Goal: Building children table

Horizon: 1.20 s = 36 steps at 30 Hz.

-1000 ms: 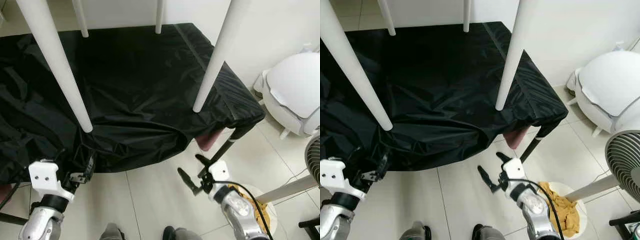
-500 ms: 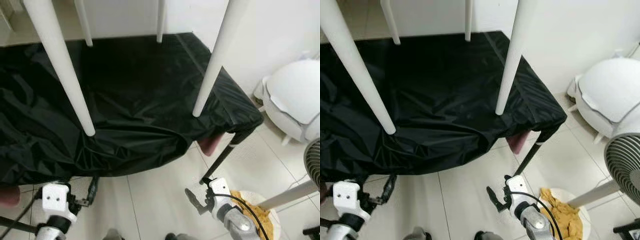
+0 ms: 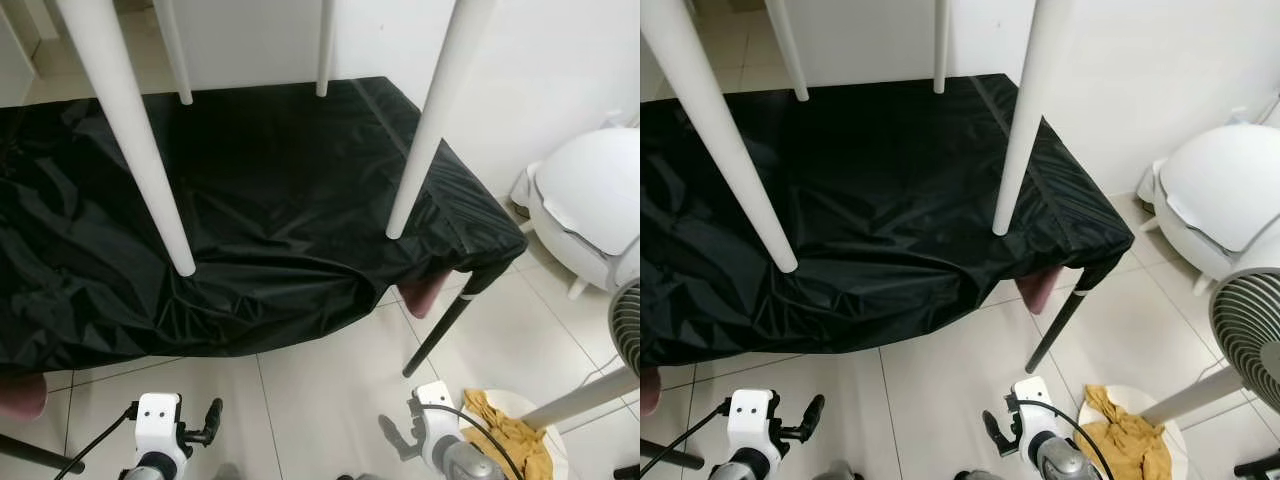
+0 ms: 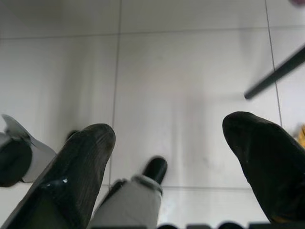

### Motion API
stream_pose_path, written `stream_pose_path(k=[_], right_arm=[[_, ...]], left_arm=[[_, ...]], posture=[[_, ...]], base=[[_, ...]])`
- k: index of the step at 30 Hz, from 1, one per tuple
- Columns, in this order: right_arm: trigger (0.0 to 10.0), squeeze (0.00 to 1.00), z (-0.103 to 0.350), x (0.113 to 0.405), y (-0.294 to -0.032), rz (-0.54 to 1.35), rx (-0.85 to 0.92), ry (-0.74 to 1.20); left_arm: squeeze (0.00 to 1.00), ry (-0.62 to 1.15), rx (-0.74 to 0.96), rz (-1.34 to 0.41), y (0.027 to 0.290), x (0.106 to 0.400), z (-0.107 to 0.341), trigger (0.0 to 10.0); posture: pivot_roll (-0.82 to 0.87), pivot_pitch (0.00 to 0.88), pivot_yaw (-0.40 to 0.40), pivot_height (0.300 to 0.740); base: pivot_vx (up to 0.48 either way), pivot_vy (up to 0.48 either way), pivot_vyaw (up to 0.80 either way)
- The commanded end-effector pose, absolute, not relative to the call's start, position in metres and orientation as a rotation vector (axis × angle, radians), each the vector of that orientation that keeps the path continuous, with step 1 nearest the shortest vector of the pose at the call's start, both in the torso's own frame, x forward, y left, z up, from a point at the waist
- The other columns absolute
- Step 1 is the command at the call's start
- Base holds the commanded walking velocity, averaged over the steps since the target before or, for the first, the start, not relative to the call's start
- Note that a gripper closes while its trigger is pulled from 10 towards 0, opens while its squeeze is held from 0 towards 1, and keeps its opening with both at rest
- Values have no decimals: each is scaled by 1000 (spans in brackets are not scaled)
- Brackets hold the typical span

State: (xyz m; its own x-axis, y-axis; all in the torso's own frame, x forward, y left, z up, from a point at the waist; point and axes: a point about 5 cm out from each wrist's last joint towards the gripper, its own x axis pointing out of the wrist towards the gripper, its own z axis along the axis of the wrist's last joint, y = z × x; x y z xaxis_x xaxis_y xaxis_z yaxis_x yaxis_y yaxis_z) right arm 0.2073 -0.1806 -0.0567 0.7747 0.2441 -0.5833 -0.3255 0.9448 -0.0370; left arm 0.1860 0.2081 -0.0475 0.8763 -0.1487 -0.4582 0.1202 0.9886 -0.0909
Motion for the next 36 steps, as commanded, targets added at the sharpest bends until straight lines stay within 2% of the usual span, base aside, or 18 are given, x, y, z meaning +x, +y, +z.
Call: stream_pose_path(k=[1,6,12,18,21,32,36], right_arm=[[10000,0,-63,201,-185,270,-138,670],[10000,0,-73,187,-195,197,-146,776],[10000,0,-79,178,-199,172,-158,835],[10000,0,-84,171,-199,124,-144,886],[10000,0,-86,169,-195,104,-122,896],[10000,0,-92,160,-181,109,-93,924],[10000,0,-93,156,-181,92,-79,936]], left_arm=[[0,610,-45,-38,213,172,-64,10000],[0,791,-31,4,213,159,-81,10000],[0,857,-27,31,213,154,-86,10000],[0,918,43,-7,205,156,-90,10000],[0,980,131,-41,200,154,-93,10000],[0,1014,140,-83,191,156,-94,10000],[0,1012,148,-105,187,160,-94,10000]], posture=[[82,60,2,740],[63,42,11,740],[51,39,18,740],[2,33,57,740],[-24,30,78,740],[-64,15,117,740],[-61,8,107,740]], base=[[0,0,0],[0,0,0],[0,0,0],[0,0,0],[0,0,0],[0,0,0],[0,0,0]])
